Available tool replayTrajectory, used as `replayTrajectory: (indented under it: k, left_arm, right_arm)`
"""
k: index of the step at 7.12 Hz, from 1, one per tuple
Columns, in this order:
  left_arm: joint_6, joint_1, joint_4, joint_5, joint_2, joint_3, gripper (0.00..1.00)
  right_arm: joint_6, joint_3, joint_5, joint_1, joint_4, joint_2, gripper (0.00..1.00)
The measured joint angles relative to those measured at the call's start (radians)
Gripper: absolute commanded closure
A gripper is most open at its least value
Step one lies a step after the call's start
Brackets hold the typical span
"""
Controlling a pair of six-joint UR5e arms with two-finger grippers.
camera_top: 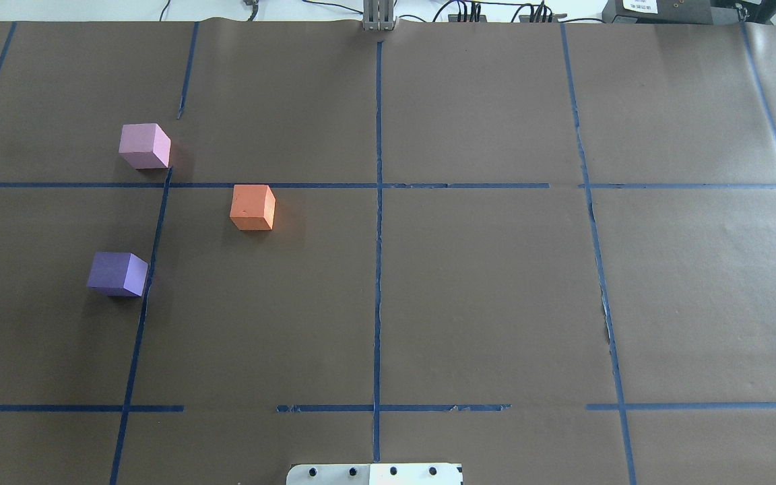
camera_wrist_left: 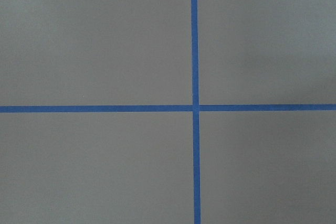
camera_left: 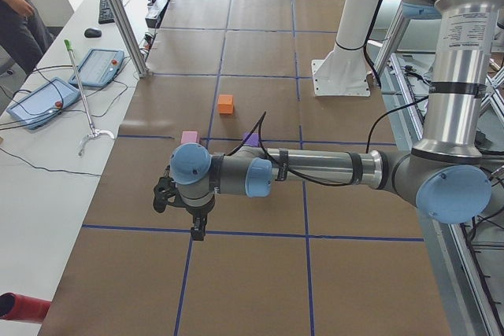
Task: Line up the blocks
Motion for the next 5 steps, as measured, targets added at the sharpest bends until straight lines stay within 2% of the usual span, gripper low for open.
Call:
replayTrajectory:
  k: [5]
  left_arm:
    - [-0.008,0.001,-0.003,0.003,-0.012,-0.004,0.00]
  right_arm:
    - [0.000,0.000,0.000,0.000,0.000,0.000,0.00]
